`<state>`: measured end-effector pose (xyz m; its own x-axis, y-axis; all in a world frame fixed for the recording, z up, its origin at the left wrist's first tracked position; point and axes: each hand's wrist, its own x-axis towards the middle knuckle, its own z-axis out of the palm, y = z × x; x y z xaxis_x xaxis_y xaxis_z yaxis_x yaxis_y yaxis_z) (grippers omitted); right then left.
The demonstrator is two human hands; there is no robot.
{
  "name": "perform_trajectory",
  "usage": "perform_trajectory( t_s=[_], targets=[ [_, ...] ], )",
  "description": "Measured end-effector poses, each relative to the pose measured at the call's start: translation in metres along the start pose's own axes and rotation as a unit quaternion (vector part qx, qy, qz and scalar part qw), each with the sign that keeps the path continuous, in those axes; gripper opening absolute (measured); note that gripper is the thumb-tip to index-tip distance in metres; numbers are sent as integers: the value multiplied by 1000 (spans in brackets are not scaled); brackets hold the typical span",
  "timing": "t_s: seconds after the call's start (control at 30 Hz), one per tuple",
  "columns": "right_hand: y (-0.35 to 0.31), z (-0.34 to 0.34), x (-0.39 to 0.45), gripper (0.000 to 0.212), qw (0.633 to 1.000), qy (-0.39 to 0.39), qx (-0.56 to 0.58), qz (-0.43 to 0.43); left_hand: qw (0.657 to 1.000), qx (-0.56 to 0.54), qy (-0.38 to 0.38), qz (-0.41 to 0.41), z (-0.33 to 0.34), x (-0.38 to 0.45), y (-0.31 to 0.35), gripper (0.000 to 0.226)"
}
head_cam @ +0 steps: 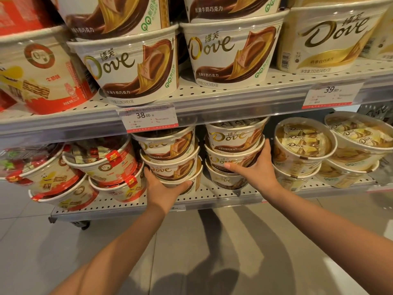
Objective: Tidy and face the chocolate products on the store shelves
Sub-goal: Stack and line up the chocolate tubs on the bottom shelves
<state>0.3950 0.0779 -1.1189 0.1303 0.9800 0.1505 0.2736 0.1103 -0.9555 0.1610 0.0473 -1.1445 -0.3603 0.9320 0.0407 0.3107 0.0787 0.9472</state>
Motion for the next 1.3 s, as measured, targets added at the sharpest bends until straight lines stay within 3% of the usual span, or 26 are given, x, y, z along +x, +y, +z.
perform_trajectory(
  t_s=[0.1,0.3,0.47,0.8,1.0,1.3],
  targets=[
    [-13,3,-10,138,999,42,-11,-5,998,32,44,34,-6,-11,15,116],
    [-36,5,9,127,991,103,-72,-50,991,42,90,91,-18,8,56,116],
    [-37,13,21,123,992,96,-84,-4,992,89,85,31,-8,21,70,113],
    [-37,24,13,123,978,186,-92,-22,994,68,78,42,-8,32,54,119],
    [-39,31,11,126,976,193,-101,-3,994,67,72,52,-8,31,53,113],
    [-50,27,12,130,975,136,-171,45,994,76,67,50,-9,23,63,103]
  ],
)
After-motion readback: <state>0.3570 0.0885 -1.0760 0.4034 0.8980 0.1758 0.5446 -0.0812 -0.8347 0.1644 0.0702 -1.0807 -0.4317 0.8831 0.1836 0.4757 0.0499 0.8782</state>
